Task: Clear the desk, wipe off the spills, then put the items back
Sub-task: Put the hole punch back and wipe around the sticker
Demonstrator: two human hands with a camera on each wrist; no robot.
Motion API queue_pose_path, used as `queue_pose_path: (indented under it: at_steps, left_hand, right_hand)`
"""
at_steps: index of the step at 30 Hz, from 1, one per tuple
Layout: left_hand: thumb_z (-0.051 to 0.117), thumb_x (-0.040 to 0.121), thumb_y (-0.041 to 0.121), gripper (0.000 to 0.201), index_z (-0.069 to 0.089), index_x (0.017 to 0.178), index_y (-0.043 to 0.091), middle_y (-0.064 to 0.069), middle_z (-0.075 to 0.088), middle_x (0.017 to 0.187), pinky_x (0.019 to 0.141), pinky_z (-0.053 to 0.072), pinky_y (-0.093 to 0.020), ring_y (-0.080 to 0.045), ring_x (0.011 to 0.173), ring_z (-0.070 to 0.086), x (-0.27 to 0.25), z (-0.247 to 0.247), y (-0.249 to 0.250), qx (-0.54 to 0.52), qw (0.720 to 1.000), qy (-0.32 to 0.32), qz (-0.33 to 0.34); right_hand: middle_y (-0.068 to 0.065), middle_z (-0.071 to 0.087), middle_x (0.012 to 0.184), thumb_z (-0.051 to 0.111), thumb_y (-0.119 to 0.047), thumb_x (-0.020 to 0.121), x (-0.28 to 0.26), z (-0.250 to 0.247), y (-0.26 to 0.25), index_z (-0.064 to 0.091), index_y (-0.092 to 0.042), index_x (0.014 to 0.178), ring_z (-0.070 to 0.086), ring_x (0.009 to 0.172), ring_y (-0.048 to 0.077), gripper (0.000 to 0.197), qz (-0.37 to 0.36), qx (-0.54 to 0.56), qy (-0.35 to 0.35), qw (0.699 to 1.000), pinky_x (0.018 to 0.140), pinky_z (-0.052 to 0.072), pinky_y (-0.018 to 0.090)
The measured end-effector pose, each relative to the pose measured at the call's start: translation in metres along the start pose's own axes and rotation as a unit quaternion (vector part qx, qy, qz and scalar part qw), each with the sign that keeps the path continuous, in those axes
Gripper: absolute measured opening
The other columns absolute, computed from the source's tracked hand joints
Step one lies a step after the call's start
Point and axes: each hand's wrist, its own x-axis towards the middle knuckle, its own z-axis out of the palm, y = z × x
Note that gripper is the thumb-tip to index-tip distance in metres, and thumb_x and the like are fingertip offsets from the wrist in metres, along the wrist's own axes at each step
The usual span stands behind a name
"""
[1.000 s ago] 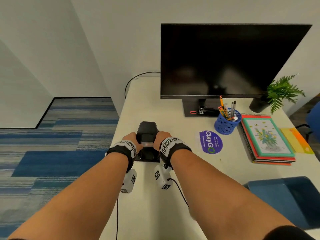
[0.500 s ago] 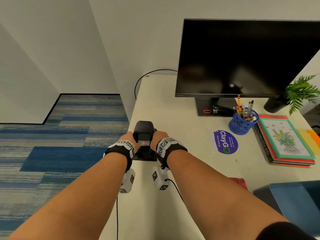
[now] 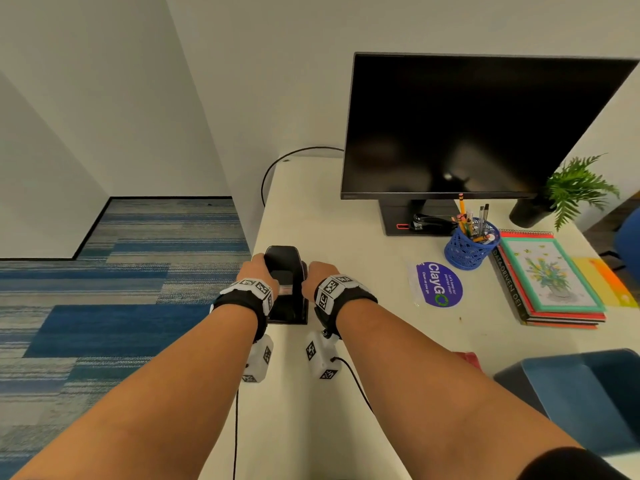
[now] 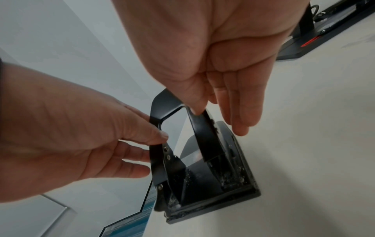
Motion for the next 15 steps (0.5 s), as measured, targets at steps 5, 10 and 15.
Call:
queue_pose_path:
  at_steps: [5,10,15]
  left_hand:
    - [0.066,0.086,0.019,0.070,0.029,0.144,0.009,-0.018,0.039,0.140,0.103,0.043,-0.041,-0.035,0.127,0.044,-0.008,-0.001,0.024,0.002,1.000,0.021,-0.017]
    - [0.063,0.087,0.024,0.067,0.030,0.145,0.013,-0.016,0.028,0.147,0.107,0.040,-0.044,-0.037,0.130,0.039,-0.015,0.004,0.044,0.032,0.999,0.038,-0.003]
    - [0.056,0.090,0.025,0.062,0.032,0.146,0.014,-0.015,0.029,0.150,0.112,0.034,-0.039,-0.032,0.135,0.035,-0.022,0.012,0.066,0.034,0.997,0.064,0.037]
  right_hand:
    - [0.013,0.060,0.123,0.047,-0.025,0.097,-0.010,-0.011,0.018,0.054,-0.004,0.122,0.059,0.110,0.031,0.033,0.003,0.030,0.028,0.999,0.088,0.047,0.032]
    - [0.014,0.058,0.129,0.050,-0.013,0.095,-0.019,-0.027,0.037,0.053,-0.003,0.128,0.058,0.116,0.029,0.035,0.004,0.025,0.037,0.999,0.091,0.047,0.029]
    - [0.014,0.058,0.129,0.048,-0.013,0.095,-0.024,-0.042,0.060,0.052,-0.003,0.129,0.058,0.116,0.029,0.036,0.002,0.029,0.048,0.998,0.092,0.047,0.030]
